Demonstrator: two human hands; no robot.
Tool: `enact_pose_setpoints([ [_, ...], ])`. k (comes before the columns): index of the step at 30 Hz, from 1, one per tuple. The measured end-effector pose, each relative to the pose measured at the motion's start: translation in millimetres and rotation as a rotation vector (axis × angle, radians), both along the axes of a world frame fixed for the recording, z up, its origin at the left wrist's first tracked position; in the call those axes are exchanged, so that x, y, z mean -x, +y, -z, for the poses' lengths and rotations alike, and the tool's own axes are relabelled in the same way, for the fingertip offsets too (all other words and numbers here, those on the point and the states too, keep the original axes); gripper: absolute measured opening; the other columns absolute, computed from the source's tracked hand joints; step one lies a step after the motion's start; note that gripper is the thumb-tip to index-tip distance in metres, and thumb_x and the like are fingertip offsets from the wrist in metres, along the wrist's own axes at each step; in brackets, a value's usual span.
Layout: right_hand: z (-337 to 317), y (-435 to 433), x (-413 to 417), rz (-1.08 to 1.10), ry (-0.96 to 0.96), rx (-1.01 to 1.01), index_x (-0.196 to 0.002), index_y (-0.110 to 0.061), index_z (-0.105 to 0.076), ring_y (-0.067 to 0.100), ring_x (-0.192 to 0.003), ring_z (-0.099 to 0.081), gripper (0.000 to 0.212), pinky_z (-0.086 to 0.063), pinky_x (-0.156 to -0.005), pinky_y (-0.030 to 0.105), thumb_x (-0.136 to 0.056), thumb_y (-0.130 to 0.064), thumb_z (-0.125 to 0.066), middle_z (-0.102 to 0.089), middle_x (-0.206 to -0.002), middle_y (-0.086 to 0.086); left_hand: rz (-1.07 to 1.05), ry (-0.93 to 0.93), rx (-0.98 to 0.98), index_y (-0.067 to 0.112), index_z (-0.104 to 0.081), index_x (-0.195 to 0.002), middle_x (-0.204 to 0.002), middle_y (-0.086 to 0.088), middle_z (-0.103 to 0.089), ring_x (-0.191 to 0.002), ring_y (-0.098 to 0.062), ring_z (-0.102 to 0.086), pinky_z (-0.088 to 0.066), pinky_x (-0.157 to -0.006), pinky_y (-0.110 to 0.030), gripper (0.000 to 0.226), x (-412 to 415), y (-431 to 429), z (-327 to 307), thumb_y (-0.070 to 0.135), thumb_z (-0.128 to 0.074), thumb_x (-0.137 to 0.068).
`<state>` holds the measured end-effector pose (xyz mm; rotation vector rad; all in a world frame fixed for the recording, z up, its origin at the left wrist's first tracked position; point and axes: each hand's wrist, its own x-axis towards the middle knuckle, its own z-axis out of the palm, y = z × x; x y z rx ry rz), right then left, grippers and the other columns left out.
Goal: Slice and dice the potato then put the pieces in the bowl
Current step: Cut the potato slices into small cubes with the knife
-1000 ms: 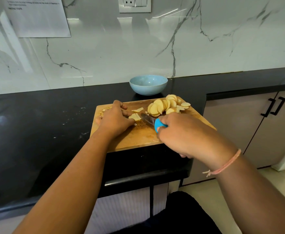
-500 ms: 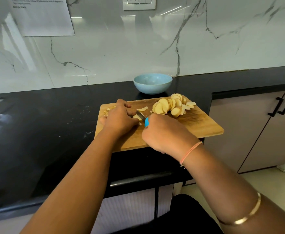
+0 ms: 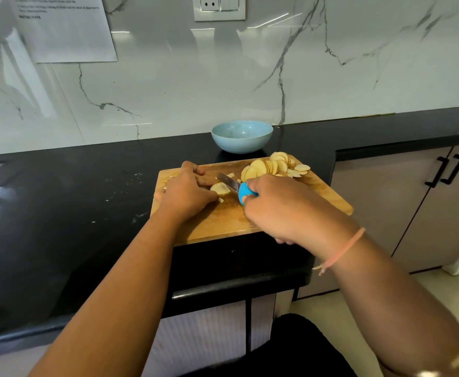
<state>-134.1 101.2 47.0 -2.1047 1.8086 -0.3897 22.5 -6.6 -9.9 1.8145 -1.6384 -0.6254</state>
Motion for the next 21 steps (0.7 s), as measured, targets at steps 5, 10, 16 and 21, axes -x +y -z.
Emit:
enact_pose_setpoints([
  [5, 7.3, -20.8, -17.5, -0.016, -0.014, -0.048, -0.135, -0.014, -0.045, 0.013, -0.057, -0.046, 0.042, -0.041, -0.052, 0.025, -0.095, -0.021, -0.038, -0.048, -0.072, 0.002, -0.036, -0.068, 0.027, 0.031, -0.04, -0.103, -0.083, 0.015, -0.061, -0.096, -0.01, -0.054, -0.028, -0.1, -0.044, 0.037, 2.1, 3.7, -0.6, 0.027, -0.071, -0.083],
  [10, 6.4, -24.6, -20.9, -0.016, 0.018, -0.109, -0.135, -0.013, -0.043, 0.013, -0.055, -0.045, 0.042, -0.04, -0.051, 0.023, -0.094, -0.021, -0.039, -0.046, -0.071, 0.002, -0.042, -0.035, 0.038, 0.035, -0.038, -0.095, -0.085, 0.011, -0.065, -0.094, -0.011, -0.06, -0.034, -0.102, -0.047, 0.039, -0.8, -2.2, 3.9, 0.027, -0.074, -0.08],
  [16, -5.5, -7.9, -10.4, -0.023, 0.071, -0.152, -0.136, -0.012, -0.041, 0.015, -0.046, -0.051, 0.043, -0.041, -0.041, 0.021, -0.093, -0.015, -0.041, -0.054, -0.068, 0.008, -0.054, -0.063, 0.05, 0.034, -0.038, -0.102, -0.085, 0.014, -0.065, -0.097, -0.009, -0.059, -0.03, -0.104, -0.047, 0.042, 1.0, -0.2, 1.1, 0.03, -0.074, -0.081],
  [21, -3.5, 11.0, 7.4, -0.038, 0.092, -0.136, -0.133, -0.019, -0.046, 0.011, -0.044, -0.051, 0.039, -0.042, -0.041, 0.02, -0.095, -0.019, -0.041, -0.055, -0.07, 0.004, -0.05, -0.086, 0.063, 0.034, -0.039, -0.103, -0.085, 0.015, -0.064, -0.098, -0.009, -0.057, -0.027, -0.103, -0.047, 0.04, 2.3, 1.5, 0.5, 0.03, -0.073, -0.082],
])
